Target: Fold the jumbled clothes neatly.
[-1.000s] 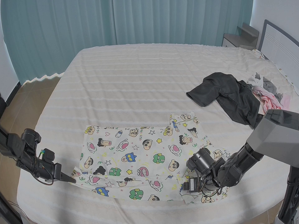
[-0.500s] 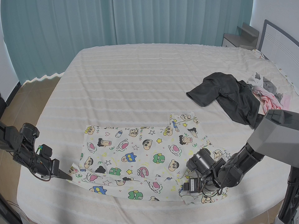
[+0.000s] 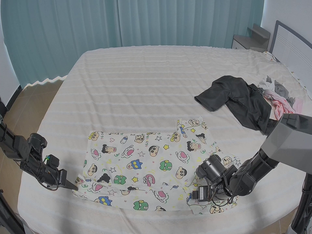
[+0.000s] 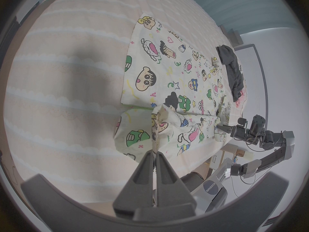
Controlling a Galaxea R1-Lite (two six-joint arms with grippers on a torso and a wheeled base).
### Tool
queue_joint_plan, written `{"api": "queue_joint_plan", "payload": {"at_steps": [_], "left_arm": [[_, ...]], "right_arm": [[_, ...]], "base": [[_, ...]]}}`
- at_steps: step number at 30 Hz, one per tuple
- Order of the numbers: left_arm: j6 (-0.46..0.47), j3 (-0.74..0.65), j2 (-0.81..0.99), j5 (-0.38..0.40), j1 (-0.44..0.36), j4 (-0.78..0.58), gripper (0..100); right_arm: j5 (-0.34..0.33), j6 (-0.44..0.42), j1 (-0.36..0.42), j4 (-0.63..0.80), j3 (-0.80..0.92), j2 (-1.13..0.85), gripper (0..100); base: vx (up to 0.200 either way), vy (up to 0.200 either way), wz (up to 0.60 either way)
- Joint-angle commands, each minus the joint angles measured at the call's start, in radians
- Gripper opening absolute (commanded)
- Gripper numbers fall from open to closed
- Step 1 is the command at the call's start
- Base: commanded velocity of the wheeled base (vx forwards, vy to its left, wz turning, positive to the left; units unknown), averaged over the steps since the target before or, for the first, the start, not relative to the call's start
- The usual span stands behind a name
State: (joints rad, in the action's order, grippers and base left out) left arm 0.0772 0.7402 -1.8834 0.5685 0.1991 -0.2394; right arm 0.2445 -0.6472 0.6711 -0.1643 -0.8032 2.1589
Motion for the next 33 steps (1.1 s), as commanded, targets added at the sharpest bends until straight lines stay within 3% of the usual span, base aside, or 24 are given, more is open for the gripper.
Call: {"api": "queue_joint_plan", "payload": {"at_steps": [1, 13, 31, 32, 33], "left_arm": [[-0.008, 0.001, -0.057, 0.001, -0.014, 0.025, 0], [-0.011, -0.005, -0.112, -0.006, -0.009, 0.095, 0], [-0.033, -0.062, -0.141, -0.081, -0.015, 0.212, 0], [-0.034, -0.065, -0.140, -0.082, -0.015, 0.224, 100], [-0.037, -0.067, -0.138, -0.082, -0.014, 0.227, 100]], "right_arm": [[-0.001, 0.000, 0.005, 0.000, 0.002, -0.008, 100], [-0.001, -0.002, 0.021, -0.001, 0.012, -0.024, 100], [-0.002, -0.002, 0.021, -0.001, 0.016, -0.033, 100], [-0.002, -0.002, 0.021, -0.001, 0.016, -0.033, 100], [-0.002, -0.002, 0.021, -0.001, 0.018, -0.034, 100]], "base": [[0.000, 0.000, 0.00], [0.000, 0.000, 0.00], [0.000, 0.000, 0.00], [0.000, 0.000, 0.00], [0.000, 0.000, 0.00]]}}
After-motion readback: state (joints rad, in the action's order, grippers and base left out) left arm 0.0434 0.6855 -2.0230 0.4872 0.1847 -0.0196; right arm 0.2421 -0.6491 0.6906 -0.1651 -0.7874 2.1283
